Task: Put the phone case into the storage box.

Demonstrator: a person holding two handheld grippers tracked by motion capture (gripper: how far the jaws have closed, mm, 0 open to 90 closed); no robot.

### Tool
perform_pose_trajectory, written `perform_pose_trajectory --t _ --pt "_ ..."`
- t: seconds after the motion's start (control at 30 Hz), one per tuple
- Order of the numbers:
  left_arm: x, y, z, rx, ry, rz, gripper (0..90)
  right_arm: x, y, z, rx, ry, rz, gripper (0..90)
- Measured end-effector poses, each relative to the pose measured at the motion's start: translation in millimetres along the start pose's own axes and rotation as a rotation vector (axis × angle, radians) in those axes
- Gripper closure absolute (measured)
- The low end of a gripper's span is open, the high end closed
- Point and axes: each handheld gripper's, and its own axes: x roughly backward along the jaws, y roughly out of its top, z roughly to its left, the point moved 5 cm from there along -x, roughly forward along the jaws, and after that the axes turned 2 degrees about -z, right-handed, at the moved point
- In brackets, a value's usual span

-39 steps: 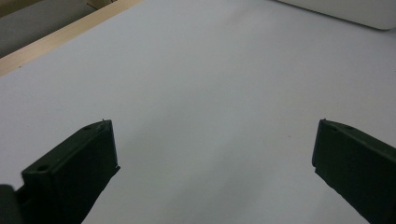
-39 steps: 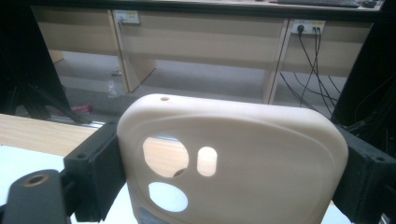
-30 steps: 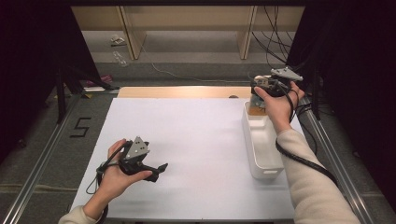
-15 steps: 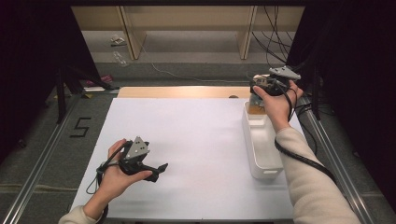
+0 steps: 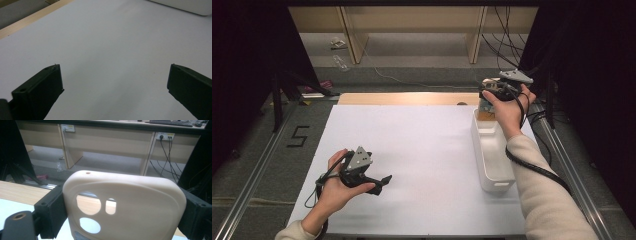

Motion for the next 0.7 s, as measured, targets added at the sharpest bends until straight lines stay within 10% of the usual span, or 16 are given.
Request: perform_pose_trajectory --t 0.7 --pt "-0.4 -0.1 -0.5 -0.001 -0.003 0.001 0.0 -7.4 -4.3 -0.7 0.007 -0.005 0.013 12.5"
